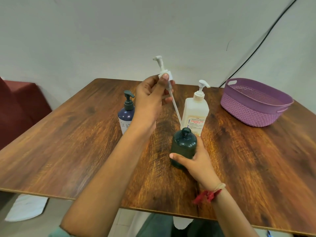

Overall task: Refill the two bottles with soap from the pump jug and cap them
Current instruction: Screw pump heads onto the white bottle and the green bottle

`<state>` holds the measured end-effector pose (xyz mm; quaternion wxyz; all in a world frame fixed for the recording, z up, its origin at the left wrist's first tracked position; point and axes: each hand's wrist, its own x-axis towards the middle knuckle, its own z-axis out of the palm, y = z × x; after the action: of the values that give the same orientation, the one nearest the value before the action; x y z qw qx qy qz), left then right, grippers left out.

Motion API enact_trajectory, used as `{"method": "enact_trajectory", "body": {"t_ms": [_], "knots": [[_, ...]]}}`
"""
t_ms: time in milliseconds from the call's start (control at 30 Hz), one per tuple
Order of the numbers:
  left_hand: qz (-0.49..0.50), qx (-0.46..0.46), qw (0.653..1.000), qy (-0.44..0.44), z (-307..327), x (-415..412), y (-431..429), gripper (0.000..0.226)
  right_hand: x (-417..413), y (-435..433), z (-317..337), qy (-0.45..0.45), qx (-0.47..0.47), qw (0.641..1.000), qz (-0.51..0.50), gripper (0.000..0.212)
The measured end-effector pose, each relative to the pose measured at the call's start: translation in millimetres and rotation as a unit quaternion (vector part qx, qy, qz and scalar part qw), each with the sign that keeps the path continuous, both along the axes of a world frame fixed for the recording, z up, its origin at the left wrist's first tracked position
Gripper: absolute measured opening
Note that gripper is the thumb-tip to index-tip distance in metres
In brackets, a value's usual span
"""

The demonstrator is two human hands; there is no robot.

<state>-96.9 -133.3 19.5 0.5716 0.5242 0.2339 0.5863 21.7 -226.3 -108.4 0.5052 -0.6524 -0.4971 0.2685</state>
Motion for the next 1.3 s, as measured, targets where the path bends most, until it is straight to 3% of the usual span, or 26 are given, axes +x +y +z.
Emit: {"method": "enact_trajectory", "body": {"t_ms": [400,567,833,1067,1300], "knots": [[-0.042,-0.012,0.997,0.060,-26,18,-12,0.013,-1,-2,4,-0.012,0.006,1.000,-0.002,0.077],[-0.057,0.033,0.987,0.150,-46,19,-19,0.012,-1,-2,2,0.002,0.013,1.000,0.003,0.079],[-0.034,0.126,0.965,0.226,-69,9,-23,0.023,-1,-1,0,0.022,0.028,0.999,0.004,0.075],[-0.035,0.121,0.958,0.256,-80,11,-26,0.026,0,-2,0,0.020,0.035,0.999,0.000,0.072],[-0.008,0.135,0.949,0.285,-106,11,-31,0.046,3,1,-5,0.015,0.035,0.999,0.003,0.069]]}}
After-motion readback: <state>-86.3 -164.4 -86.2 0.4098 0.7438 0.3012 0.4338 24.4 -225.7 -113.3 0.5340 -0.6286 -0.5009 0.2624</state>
